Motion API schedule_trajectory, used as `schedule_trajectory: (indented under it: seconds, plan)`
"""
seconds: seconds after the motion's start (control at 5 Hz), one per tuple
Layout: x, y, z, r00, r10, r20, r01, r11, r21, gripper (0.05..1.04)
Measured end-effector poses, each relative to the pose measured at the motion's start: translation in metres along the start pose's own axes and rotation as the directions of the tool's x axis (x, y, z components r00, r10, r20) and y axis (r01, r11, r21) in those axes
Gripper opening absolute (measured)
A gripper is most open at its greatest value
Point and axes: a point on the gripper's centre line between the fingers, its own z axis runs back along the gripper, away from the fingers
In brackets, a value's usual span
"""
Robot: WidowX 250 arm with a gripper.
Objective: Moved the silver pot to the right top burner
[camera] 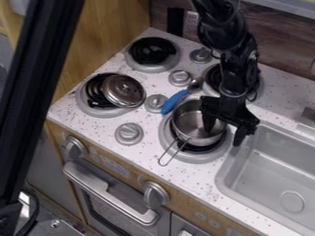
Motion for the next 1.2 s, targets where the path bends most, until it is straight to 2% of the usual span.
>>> schedule_trajectory:
  seconds: [0.2, 0.6, 0.8, 1.0, 1.2]
  plan:
    - [0.012, 0.002, -0.011, 1.0, -0.015, 0.011, 0.014, 1.0, 0.023, 0.967]
    - [0.01, 0.01, -0.006, 0.996, -0.04, 0.081, 0.037, 0.999, 0.038, 0.417]
    - [0.022, 0.001, 0.0, 0.978, -0.137, 0.154, 0.14, 0.99, -0.004, 0.173]
    - [0.072, -0.011, 0.03, 0.926, -0.213, 0.312, 0.235, 0.971, -0.035, 0.083]
    - [0.099, -0.009, 0.028, 0.906, -0.251, 0.341, 0.265, 0.964, 0.007, 0.072]
